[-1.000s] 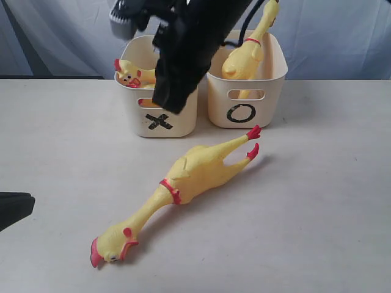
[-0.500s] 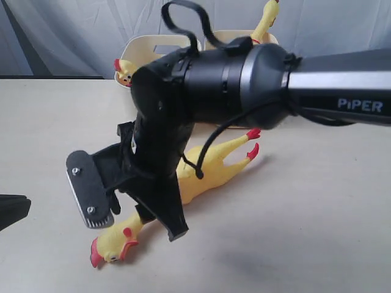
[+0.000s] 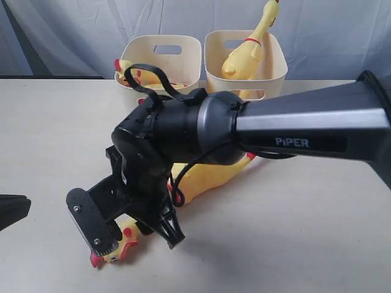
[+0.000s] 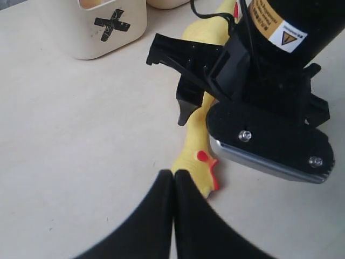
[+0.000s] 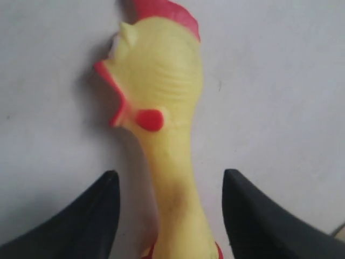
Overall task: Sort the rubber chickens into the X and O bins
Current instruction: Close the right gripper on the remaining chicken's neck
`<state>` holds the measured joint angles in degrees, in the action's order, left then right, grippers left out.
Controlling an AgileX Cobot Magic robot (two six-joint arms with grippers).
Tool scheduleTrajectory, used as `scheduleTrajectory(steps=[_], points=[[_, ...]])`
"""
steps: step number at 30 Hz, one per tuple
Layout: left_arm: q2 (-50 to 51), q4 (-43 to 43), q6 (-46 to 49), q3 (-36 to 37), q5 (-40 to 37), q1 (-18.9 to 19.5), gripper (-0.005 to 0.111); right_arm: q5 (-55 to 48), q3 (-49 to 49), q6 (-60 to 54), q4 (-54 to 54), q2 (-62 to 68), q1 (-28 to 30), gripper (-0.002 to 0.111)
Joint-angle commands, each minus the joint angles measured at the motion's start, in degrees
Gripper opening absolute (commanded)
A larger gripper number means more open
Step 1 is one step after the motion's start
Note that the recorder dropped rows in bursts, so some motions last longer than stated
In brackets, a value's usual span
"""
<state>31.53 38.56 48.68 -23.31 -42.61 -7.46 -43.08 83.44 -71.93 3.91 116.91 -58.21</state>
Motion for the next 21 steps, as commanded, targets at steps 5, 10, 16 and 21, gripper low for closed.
scheduleTrajectory(steps=[5, 10, 16, 21], points=[[-0.3, 0.5, -0.3, 0.2, 0.3, -0.1, 0.0, 3.1, -0.4, -0.2, 1.6, 2.8, -0.1, 0.054], [-0.3, 0.5, -0.3, 0.2, 0.3, -0.1, 0.0, 4.6, -0.4, -0.2, 2.6, 3.7, -0.1, 0.054], [-0.3, 0.5, -0.3, 0.2, 0.3, -0.1, 0.0, 5.4, -0.4, -0.1, 3.6, 4.6, -0.1, 0.052], [-0.3, 0.5, -0.3, 0.2, 0.3, -0.1, 0.0, 5.5, -0.4, -0.1, 3.6, 5.4, -0.1, 0.035]])
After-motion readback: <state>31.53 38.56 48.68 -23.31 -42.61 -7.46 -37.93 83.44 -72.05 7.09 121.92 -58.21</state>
